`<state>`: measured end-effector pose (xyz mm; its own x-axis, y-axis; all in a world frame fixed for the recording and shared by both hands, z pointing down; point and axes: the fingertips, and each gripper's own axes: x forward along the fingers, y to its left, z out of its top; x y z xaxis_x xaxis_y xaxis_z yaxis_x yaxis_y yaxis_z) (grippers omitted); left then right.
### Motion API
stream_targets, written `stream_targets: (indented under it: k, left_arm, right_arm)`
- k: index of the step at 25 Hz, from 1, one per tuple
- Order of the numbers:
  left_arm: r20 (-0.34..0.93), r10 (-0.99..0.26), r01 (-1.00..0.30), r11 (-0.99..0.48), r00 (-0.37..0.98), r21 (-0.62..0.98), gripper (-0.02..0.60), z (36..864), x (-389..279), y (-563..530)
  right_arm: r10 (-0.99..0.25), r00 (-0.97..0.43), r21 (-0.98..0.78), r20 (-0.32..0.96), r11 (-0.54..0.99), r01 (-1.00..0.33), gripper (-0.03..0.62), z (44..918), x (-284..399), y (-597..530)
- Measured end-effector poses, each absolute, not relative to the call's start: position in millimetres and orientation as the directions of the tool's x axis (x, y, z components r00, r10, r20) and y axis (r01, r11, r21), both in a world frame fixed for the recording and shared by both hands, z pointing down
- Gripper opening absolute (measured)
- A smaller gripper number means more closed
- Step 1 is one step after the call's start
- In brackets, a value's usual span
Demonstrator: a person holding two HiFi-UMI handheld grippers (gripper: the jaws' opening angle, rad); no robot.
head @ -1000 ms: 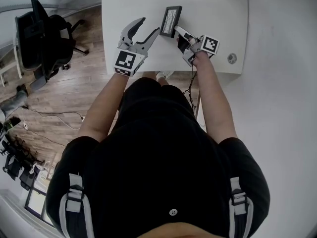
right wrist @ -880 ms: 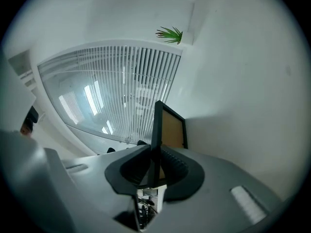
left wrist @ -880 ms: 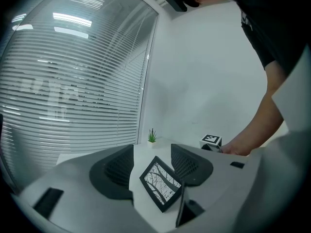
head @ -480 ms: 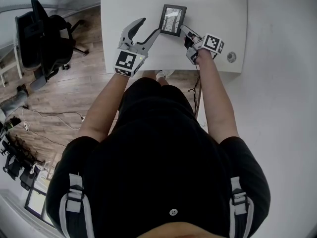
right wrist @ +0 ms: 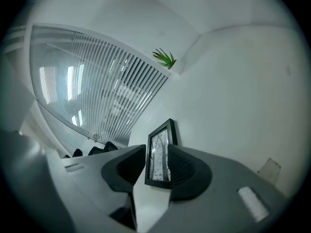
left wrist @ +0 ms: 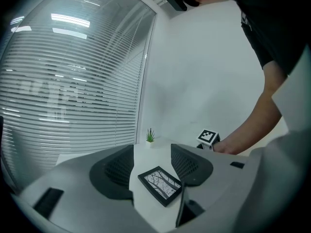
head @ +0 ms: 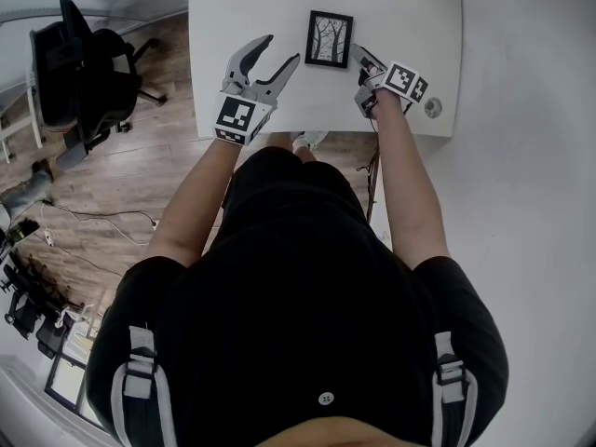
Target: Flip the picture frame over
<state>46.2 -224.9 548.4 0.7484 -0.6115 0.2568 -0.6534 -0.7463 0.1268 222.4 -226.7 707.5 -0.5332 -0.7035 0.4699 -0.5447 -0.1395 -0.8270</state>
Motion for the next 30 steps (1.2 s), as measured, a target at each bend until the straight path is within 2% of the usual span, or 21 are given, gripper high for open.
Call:
stream_targets:
  k: [7,11,16,25,30]
  left_arm:
    - [0.255,-0.606,-0.646,-0.755,0.753,0.115,0.242,540.5,52.3,-220.3]
    - [0.26,-0.598,-0.639,-0.76,0.758,0.115,0.242,531.8,58.1,-214.4]
    - [0.248,-0.596,-0.632,-0.768,0.764,0.103,0.242,514.8,61.1,-205.6]
    - [0.187,-0.593,-0.614,-0.786,0.783,0.076,0.22,465.0,69.7,-181.2]
    - [0.172,-0.6,-0.615,-0.787,0.782,0.053,0.153,440.1,72.0,-167.6]
  right_arm:
    - [-0.699,-0.556,-0.81,0.449,-0.056,-0.584,0.137,684.0,218.3,-227.0]
    - [-0.663,-0.573,-0.687,0.482,0.12,-0.717,0.137,656.0,207.5,-222.0]
    - [-0.672,-0.581,-0.524,0.459,0.323,-0.788,0.137,602.9,193.8,-217.2]
    - [-0.731,-0.604,-0.25,0.318,0.55,-0.797,0.13,491.6,176.4,-190.4]
    - [-0.753,-0.619,-0.159,0.223,0.599,-0.785,0.101,439.2,167.6,-168.0]
